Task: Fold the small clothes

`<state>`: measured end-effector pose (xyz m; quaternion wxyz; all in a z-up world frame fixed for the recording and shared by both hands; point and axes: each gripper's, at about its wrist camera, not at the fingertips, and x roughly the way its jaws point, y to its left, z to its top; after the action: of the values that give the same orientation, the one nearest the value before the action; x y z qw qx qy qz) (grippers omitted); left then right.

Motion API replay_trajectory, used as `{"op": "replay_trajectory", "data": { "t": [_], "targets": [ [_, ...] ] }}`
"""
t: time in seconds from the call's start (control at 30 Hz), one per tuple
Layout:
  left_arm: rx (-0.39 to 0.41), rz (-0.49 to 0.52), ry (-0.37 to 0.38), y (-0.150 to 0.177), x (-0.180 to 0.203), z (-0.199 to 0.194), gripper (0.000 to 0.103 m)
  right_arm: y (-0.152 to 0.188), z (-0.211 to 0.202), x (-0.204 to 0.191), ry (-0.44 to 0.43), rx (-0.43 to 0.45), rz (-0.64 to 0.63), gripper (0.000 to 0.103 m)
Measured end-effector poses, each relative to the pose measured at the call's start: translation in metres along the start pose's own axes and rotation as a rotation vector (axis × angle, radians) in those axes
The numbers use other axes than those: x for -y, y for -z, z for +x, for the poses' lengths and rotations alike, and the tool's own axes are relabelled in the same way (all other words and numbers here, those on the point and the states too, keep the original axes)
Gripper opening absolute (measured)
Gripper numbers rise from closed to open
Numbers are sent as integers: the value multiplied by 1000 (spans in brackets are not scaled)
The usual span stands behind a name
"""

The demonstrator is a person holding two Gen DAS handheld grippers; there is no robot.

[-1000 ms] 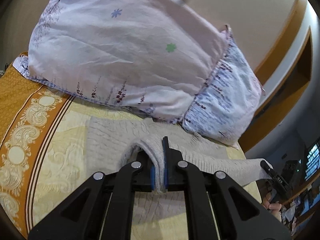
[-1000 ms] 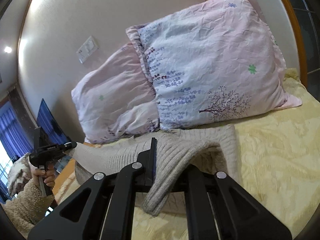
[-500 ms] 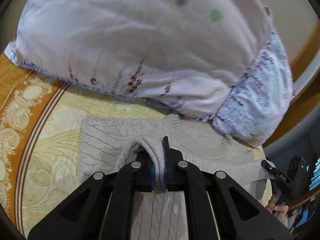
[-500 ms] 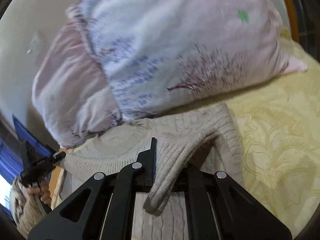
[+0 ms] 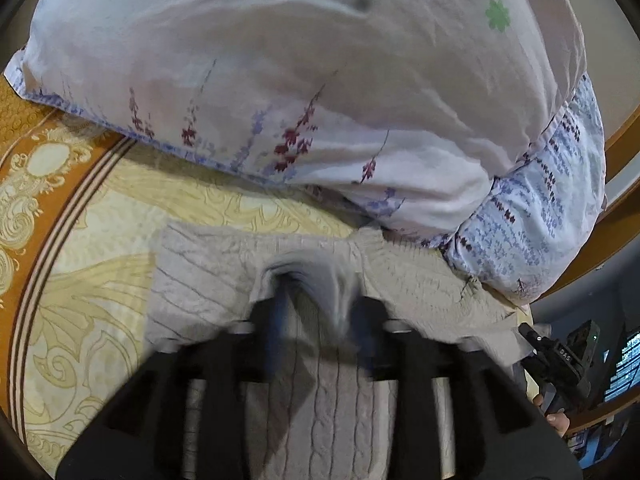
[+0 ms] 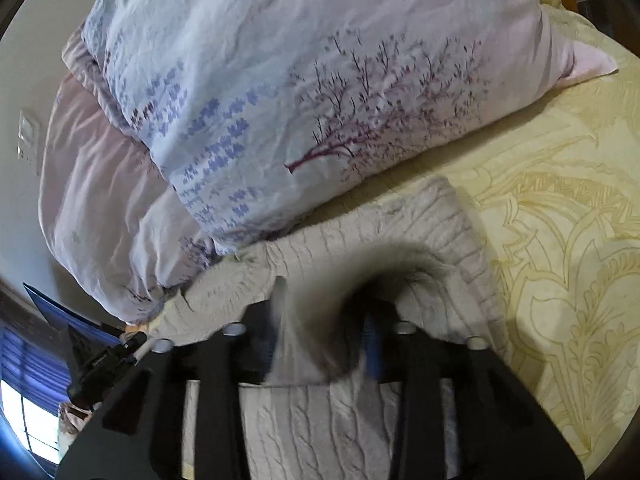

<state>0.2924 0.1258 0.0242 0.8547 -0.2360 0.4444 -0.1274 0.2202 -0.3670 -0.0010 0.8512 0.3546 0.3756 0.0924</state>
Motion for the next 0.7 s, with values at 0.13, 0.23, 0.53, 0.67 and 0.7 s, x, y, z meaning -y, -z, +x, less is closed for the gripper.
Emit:
{"op": "replay_trajectory", "data": {
  "t": [0.13, 0.23, 0.53, 0.67, 0.7],
  "targets": [
    [49, 15, -12, -4, 2, -16, 64, -5, -15, -4, 3, 60, -22, 64],
    [36, 27, -15, -1, -2, -24, 64, -3, -29, -3, 13, 86, -52, 64],
    [-11, 113, -50, 39, -23, -55, 58, 32, -78, 21, 151, 88, -192, 47],
    [-15, 175, -72, 57, -23, -63, 56, 48, -81, 27, 183, 51, -246, 43],
    [-14, 195, -78, 62, -21, -64, 56, 51, -81, 27, 194, 47, -256, 42]
  ]
}}
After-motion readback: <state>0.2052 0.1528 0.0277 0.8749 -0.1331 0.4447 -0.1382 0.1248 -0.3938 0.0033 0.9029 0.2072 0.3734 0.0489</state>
